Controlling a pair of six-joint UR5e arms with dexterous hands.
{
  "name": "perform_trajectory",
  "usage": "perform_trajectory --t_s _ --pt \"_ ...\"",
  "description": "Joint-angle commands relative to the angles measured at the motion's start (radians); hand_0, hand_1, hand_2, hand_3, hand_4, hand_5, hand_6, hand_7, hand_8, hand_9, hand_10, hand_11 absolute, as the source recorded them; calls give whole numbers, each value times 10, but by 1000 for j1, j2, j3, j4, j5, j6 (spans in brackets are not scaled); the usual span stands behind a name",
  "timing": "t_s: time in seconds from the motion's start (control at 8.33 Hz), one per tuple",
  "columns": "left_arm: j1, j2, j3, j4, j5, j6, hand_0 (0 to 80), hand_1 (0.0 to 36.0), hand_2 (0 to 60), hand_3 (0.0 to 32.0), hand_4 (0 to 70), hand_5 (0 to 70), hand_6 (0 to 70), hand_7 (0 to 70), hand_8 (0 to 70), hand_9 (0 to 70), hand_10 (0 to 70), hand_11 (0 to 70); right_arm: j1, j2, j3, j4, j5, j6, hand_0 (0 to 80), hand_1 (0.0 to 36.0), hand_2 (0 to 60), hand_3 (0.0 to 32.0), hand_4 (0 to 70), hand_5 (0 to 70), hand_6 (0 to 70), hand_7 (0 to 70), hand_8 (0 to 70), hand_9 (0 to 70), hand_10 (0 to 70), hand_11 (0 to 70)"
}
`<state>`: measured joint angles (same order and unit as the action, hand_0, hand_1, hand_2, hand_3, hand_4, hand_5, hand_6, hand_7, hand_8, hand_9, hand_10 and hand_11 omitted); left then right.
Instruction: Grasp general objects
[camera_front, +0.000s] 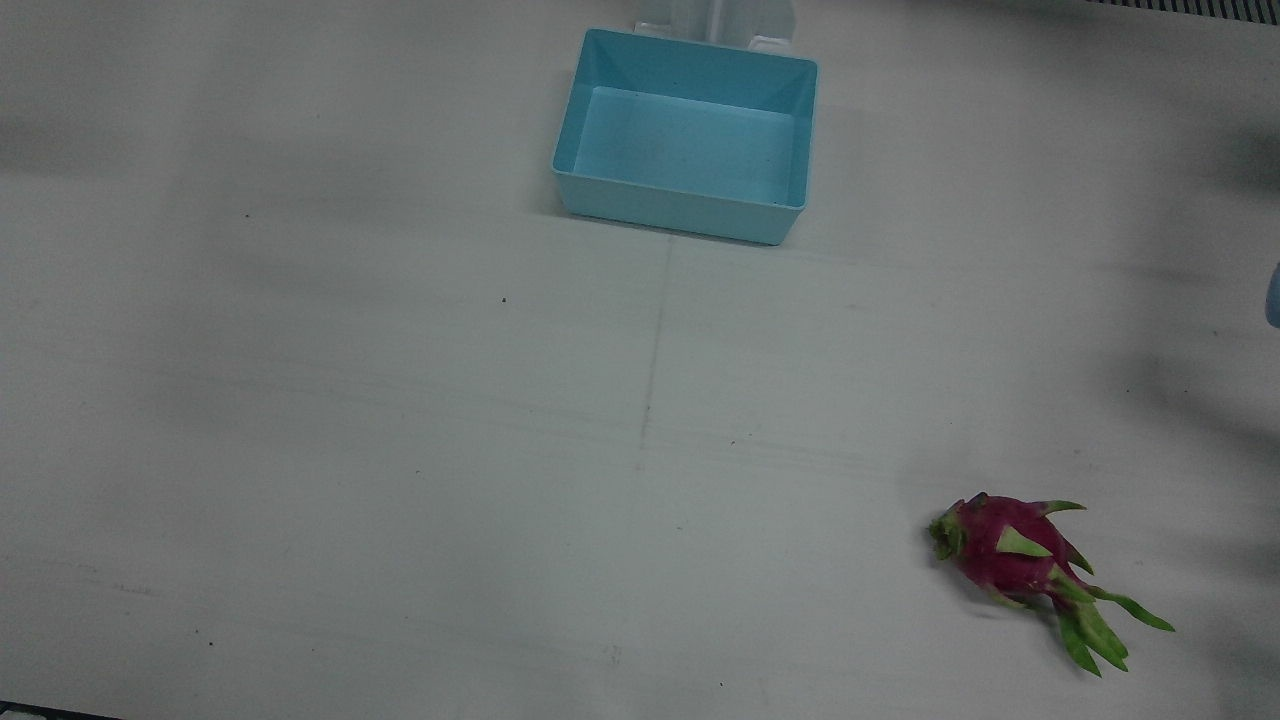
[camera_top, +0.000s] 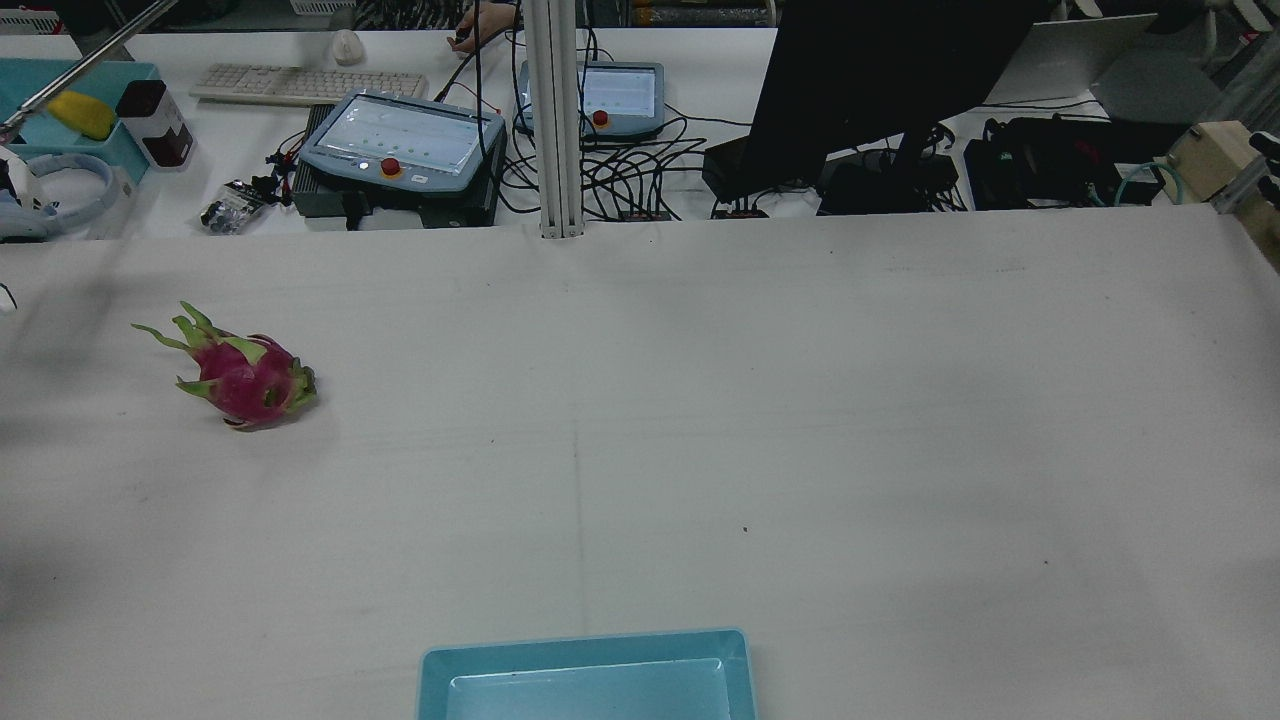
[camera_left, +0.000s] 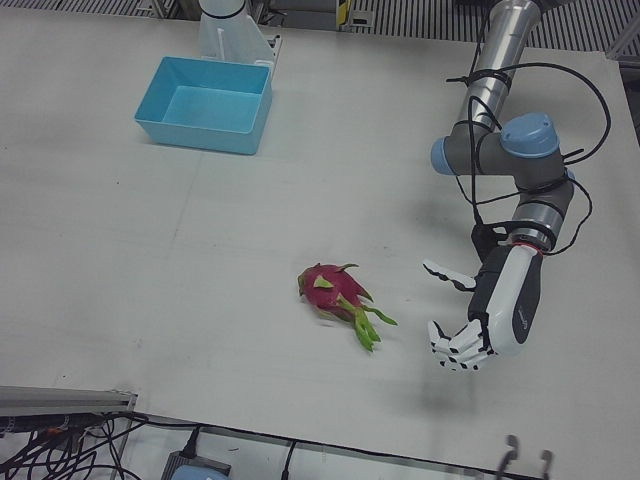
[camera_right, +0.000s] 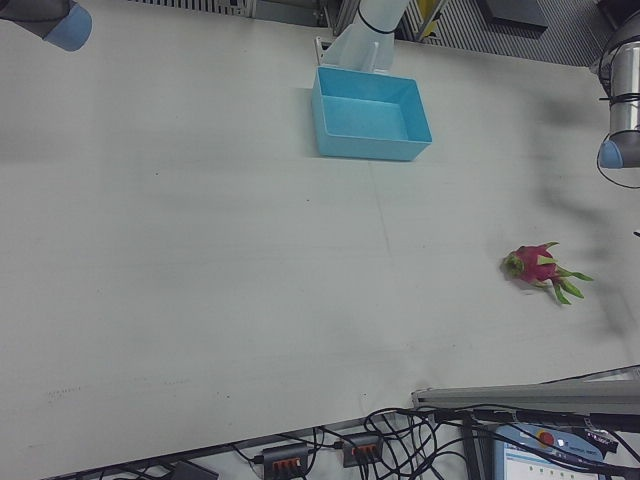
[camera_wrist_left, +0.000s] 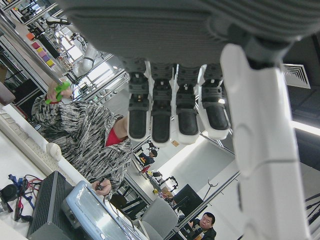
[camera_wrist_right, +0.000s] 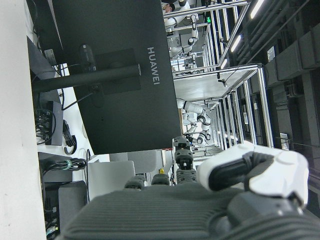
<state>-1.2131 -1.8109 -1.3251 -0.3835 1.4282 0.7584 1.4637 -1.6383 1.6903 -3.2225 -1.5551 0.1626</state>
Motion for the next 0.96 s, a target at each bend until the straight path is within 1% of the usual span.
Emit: perform_trajectory --t_s 0.0,0.12,0.24,0.36,0.48,0.6,0.72,0.84 --pt "-3 5 -192 198 8 119 546 234 437 0 226 629 478 588 379 456 272 410 1 -2 3 0 0 0 0 0 0 0 0 0 0 0 0 0 0 0" --pt "-6 5 -304 312 46 181 590 295 544 0 242 653 488 589 384 457 267 409 1 -2 3 0 0 0 0 0 0 0 0 0 0 0 0 0 0 0" --pt "-14 4 -380 403 111 237 618 329 600 0 249 654 483 567 378 445 257 399 1 0 3 0 0 0 0 0 0 0 0 0 0 0 0 0 0 0" --pt "-14 4 -420 454 133 278 653 358 600 0 257 655 469 531 361 420 235 371 1 0 3 0 0 0 0 0 0 0 0 0 0 0 0 0 0 0" --pt "-13 5 -428 463 135 297 657 360 600 0 253 613 442 490 341 396 212 337 0 0 3 0 0 0 0 0 0 0 0 0 0 0 0 0 0 0" --pt "-11 5 -469 527 135 341 653 360 600 0 247 566 415 454 320 368 195 313 1 -2 3 -2 0 0 0 0 0 0 0 0 0 0 0 0 0 0" --pt "-6 4 -556 646 135 425 655 360 600 0 240 510 363 397 278 313 157 260 1 0 5 -2 0 0 0 0 0 0 0 0 0 0 0 0 0 0" --pt "-6 -2 -618 743 135 483 643 360 600 0 230 477 325 356 248 274 132 224 1 -2 5 -2 0 0 0 0 0 0 0 0 0 0 0 0 0 0"
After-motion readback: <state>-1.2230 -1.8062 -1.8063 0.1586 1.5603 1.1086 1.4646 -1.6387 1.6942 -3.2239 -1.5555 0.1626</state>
